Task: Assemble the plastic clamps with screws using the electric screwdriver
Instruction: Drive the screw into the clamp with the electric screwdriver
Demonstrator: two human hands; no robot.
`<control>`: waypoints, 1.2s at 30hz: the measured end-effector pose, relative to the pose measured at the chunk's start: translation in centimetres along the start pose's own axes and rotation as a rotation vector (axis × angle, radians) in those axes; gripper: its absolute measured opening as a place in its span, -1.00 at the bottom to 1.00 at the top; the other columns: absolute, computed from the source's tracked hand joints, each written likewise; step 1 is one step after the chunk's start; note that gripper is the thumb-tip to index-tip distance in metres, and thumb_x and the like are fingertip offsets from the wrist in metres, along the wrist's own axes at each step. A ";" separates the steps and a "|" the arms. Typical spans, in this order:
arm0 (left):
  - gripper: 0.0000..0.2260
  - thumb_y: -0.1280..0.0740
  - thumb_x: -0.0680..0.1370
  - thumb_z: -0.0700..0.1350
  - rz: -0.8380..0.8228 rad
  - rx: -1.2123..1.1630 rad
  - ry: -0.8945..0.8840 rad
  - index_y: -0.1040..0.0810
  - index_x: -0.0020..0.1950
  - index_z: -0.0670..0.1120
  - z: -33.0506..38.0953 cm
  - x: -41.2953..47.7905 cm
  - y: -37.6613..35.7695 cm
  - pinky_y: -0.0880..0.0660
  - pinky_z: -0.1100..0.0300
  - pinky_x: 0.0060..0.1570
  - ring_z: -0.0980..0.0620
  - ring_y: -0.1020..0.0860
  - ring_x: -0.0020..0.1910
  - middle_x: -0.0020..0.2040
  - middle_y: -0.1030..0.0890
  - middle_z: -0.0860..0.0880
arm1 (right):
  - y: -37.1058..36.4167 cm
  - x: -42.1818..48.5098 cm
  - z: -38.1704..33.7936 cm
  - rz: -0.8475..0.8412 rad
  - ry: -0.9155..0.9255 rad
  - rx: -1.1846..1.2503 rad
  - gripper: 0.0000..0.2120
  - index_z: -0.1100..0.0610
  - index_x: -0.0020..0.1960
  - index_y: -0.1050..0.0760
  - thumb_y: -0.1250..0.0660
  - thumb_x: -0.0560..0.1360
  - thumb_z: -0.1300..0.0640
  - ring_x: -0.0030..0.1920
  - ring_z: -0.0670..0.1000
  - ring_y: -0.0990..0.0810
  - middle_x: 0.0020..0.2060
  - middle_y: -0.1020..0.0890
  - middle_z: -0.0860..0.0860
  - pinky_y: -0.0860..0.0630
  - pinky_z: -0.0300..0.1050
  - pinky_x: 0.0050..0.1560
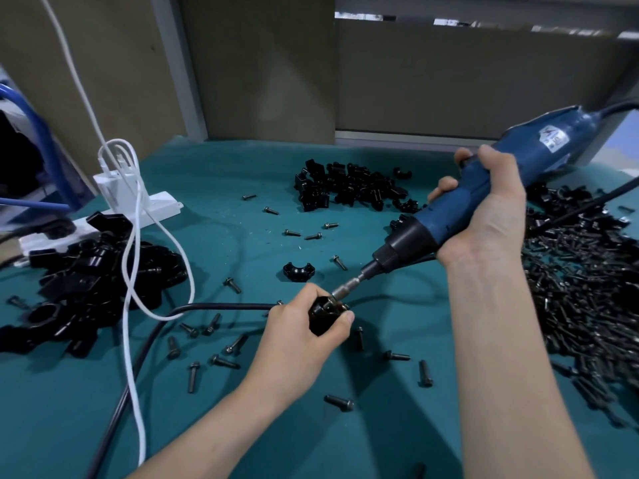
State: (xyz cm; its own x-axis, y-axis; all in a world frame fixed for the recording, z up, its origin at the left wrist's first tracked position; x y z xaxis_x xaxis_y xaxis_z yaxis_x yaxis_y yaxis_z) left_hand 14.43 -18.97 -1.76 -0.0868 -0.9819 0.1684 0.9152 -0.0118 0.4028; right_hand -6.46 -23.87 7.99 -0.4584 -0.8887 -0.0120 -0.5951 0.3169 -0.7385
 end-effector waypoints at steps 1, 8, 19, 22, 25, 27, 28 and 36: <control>-0.79 -0.39 0.44 0.10 0.000 -0.004 -0.006 -0.43 -0.28 0.06 0.0 0.0 0.0 -0.27 0.38 -0.47 0.16 -0.32 -0.46 -0.50 -0.41 0.18 | -0.1 0.0 0.1 -0.007 -0.005 -0.002 -0.89 0.18 -0.03 -0.42 -0.33 0.51 0.18 -0.48 -0.08 -0.41 -0.28 -0.56 -0.03 -0.40 -0.24 -0.44; -0.79 -0.40 0.45 0.09 -0.001 0.036 -0.012 -0.44 -0.26 0.05 -0.1 0.1 0.0 -0.26 0.35 -0.47 0.14 -0.29 -0.46 -0.47 -0.37 0.12 | -0.6 -0.2 0.4 -0.045 -0.012 0.015 -0.91 0.15 -0.13 -0.41 -0.30 0.52 0.21 -0.49 -0.08 -0.40 -0.31 -0.57 -0.04 -0.39 -0.24 -0.43; -0.78 -0.40 0.43 0.08 -0.045 0.000 -0.016 -0.49 -0.22 -0.05 0.1 0.1 -0.4 -0.27 0.27 -0.50 0.11 -0.28 -0.52 -0.46 -0.42 0.04 | -1.5 -0.4 0.4 -0.140 0.022 0.049 -0.81 0.10 -0.24 -0.40 -0.24 0.55 0.22 -0.49 -0.10 -0.39 -0.34 -0.55 -0.06 -0.38 -0.25 -0.42; -0.75 -0.39 0.42 0.10 -0.042 0.020 -0.023 -0.49 -0.22 -0.06 0.1 0.2 -0.4 -0.26 0.27 -0.48 0.11 -0.27 -0.50 -0.44 -0.43 0.01 | -1.5 -0.4 0.5 -0.142 0.021 0.049 -0.81 0.10 -0.24 -0.40 -0.24 0.55 0.22 -0.49 -0.10 -0.39 -0.35 -0.56 -0.06 -0.39 -0.26 -0.43; -0.75 -0.39 0.41 0.10 -0.042 0.004 -0.015 -0.49 -0.22 -0.07 -0.1 0.2 -0.4 -0.26 0.28 -0.50 0.12 -0.27 -0.51 -0.46 -0.42 0.04 | -1.6 -0.3 0.6 -0.158 0.018 0.056 -0.84 0.10 -0.22 -0.40 -0.25 0.54 0.22 -0.49 -0.09 -0.39 -0.33 -0.56 -0.06 -0.40 -0.25 -0.43; -0.75 -0.39 0.41 0.10 -0.040 -0.005 -0.007 -0.49 -0.22 -0.08 -0.1 0.1 -0.3 -0.28 0.25 -0.49 0.11 -0.28 -0.51 -0.46 -0.41 0.04 | -1.7 -0.3 0.7 -0.160 0.017 0.057 -0.84 0.11 -0.22 -0.41 -0.26 0.54 0.22 -0.49 -0.09 -0.40 -0.33 -0.56 -0.05 -0.39 -0.25 -0.43; -0.74 -0.39 0.41 0.10 -0.038 -0.014 0.003 -0.49 -0.21 -0.08 -0.2 0.1 -0.3 -0.29 0.21 -0.48 0.09 -0.29 -0.51 -0.46 -0.41 0.01 | -1.8 -0.4 0.8 -0.158 0.016 0.056 -0.82 0.11 -0.24 -0.42 -0.26 0.53 0.22 -0.49 -0.09 -0.40 -0.34 -0.56 -0.06 -0.39 -0.25 -0.43; -0.77 -0.41 0.43 0.05 -0.037 -0.022 0.023 -0.48 -0.22 -0.08 -0.3 0.1 -0.3 -0.33 0.15 -0.45 0.07 -0.32 -0.50 -0.42 -0.48 -0.12 | -2.3 -0.5 1.2 -0.194 -0.016 0.066 -0.66 0.08 -0.40 -0.51 -0.26 0.54 0.24 -0.51 -0.09 -0.40 -0.40 -0.55 -0.06 -0.40 -0.27 -0.45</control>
State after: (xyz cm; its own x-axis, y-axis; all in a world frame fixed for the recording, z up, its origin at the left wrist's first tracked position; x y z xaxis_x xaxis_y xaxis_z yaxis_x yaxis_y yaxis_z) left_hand 14.24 -19.15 -2.17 -0.1117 -0.9847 0.1335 0.9202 -0.0517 0.3880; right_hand -4.06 -24.51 8.84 -0.3289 -0.9362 0.1243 -0.6263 0.1177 -0.7707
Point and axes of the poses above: each hand's wrist, its own x-axis towards the middle knuckle, its own y-axis out of the back of the hand, z = x × y, the point moved 9 cm from there along x, towards the middle knuckle
